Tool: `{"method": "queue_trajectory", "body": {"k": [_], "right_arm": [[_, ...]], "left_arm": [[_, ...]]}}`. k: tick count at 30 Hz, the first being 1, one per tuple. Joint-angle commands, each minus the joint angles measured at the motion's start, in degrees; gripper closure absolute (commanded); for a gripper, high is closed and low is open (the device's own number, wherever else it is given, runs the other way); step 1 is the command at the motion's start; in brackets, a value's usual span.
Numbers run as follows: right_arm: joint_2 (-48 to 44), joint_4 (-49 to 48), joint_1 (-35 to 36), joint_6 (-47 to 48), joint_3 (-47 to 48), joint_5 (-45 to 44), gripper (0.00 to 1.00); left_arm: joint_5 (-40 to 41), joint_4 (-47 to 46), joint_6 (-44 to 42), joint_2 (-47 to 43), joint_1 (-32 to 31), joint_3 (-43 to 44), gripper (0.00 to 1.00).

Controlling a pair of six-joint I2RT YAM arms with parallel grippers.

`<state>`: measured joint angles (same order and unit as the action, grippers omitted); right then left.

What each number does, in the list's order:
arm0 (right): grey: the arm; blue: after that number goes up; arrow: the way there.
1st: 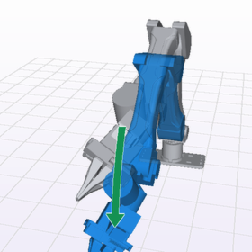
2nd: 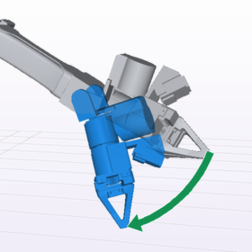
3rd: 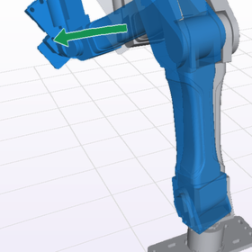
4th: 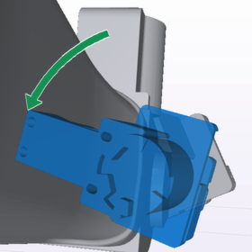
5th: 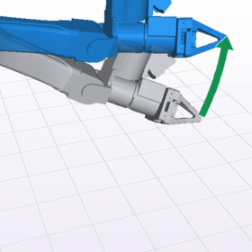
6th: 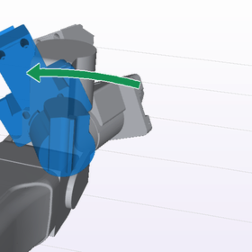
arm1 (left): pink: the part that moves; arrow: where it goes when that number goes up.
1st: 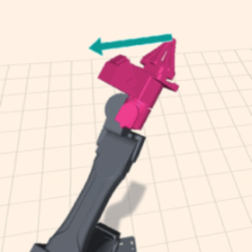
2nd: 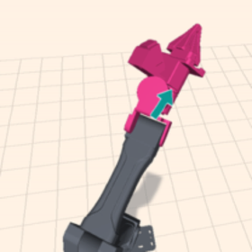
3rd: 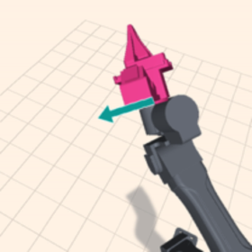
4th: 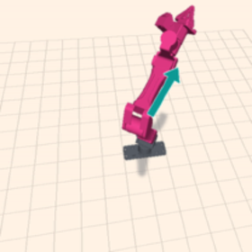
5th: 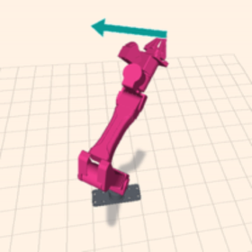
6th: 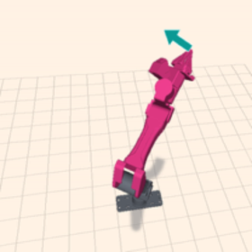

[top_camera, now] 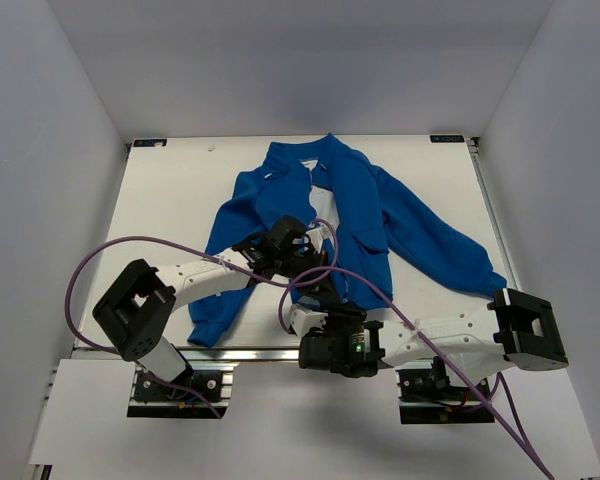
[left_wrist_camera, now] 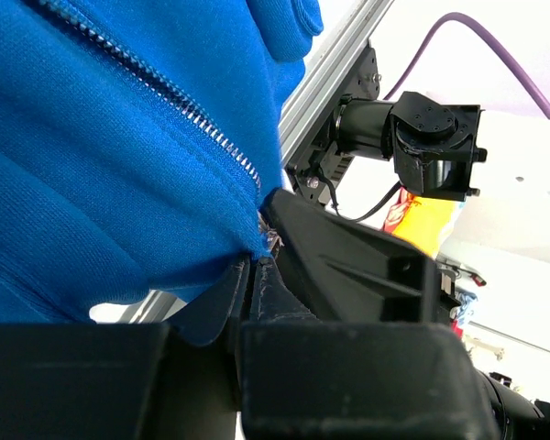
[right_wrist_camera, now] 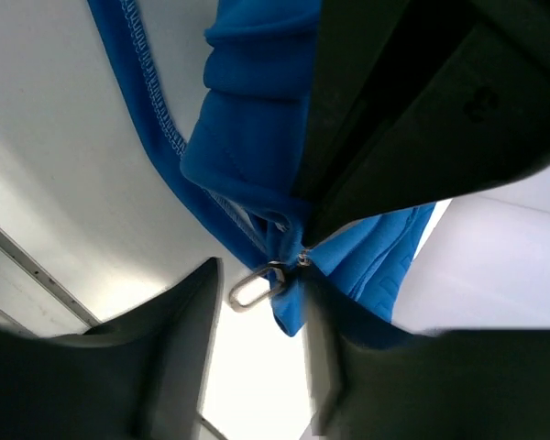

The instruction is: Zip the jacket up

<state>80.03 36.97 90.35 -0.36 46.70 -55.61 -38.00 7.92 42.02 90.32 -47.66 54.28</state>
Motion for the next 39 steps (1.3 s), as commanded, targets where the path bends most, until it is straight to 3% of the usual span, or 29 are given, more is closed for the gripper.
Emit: {"method": "queue_trajectory", "body": {"k": [1, 9, 12, 15, 21, 25, 33, 39], "right_arm": [[-0.8, -1.8, -0.3, 0.1, 0.1, -0.6, 0.58], [-4.8, -3.0, -0.3, 1.9, 0.8, 5.1, 0.84], [-6.3, -3.4, -0.4, 2.0, 0.9, 7.1, 0.84], [-7.2, -3.3, -2.4, 1.4, 1.6, 9.6, 1.00], [-10.8, -5.9, -6.3, 0.8, 2.3, 15.2, 1.00], [-13.3, -7.4, -11.8, 0.8, 3.1, 26.8, 1.00], [-16.4, -7.4, -19.0, 0.0, 3.8, 35.6, 1.00], [-15.4, -7.5, -22.6, 3.4, 5.2, 50.3, 1.00]], "left_arm": [[-3.7, 0.8, 0.0, -2.1, -0.2, 1.5, 1.00], [-2.2, 1.4, -0.2, -2.0, -0.2, 0.6, 1.00], [-1.9, 1.5, -0.3, -2.0, -0.1, 0.1, 1.00], [-2.3, 1.3, -0.4, -2.1, -0.2, 0.1, 1.00], [-1.9, 2.7, -1.6, -3.0, -0.2, 0.2, 1.00], [-1.6, 2.6, -1.9, -3.4, -0.2, -0.4, 1.00], [-2.0, 3.6, -4.6, -4.5, -0.2, -0.5, 1.00], [-2.1, 5.6, -7.2, -4.2, -0.2, 0.0, 1.00]]}}
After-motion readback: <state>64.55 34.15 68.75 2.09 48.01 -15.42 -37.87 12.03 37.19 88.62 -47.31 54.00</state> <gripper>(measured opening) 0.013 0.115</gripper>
